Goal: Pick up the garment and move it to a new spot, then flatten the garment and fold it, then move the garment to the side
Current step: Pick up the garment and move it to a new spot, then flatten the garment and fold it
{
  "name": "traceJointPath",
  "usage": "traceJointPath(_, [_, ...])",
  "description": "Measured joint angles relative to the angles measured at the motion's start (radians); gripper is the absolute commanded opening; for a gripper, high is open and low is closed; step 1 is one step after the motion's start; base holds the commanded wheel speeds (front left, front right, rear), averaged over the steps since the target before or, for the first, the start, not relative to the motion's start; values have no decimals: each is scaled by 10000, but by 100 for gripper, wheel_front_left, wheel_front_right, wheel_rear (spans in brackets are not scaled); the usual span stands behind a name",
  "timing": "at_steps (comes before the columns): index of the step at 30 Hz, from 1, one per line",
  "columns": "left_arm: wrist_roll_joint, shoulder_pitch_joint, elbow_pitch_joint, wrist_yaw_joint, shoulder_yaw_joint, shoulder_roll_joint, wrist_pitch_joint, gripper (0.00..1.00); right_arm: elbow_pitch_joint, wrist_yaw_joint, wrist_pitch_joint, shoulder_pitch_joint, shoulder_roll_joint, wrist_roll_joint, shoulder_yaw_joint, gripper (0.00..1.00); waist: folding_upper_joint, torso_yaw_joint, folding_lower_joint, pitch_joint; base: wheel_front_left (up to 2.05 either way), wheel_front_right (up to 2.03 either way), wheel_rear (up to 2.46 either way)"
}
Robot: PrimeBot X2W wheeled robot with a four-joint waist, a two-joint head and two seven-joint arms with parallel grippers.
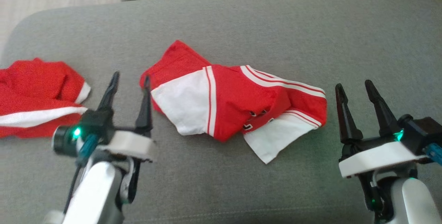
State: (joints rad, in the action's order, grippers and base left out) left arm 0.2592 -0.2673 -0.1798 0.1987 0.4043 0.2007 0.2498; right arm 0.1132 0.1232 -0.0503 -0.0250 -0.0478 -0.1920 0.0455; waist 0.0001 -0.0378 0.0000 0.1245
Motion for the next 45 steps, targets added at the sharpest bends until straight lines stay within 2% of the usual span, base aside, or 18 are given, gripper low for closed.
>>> traceJointPath(7, [77, 1135, 625, 169, -602, 209, -2, 100, 132, 0, -117, 217, 0, 19, -17, 100, 0, 413, 0, -269, 0, 0, 0])
traceJointPath(17, [-33, 2017, 1064, 209, -552, 224, -2, 100, 198, 0, -343, 753, 2, 86, -194, 100, 0, 480, 0, -589, 0, 0, 0])
traceJointPath(45, [-38, 2033, 848, 211, -284, 347, -2, 100, 123, 0, -709, 957, 6, 88, -174, 100, 0, 526, 0, -589, 0, 0, 0])
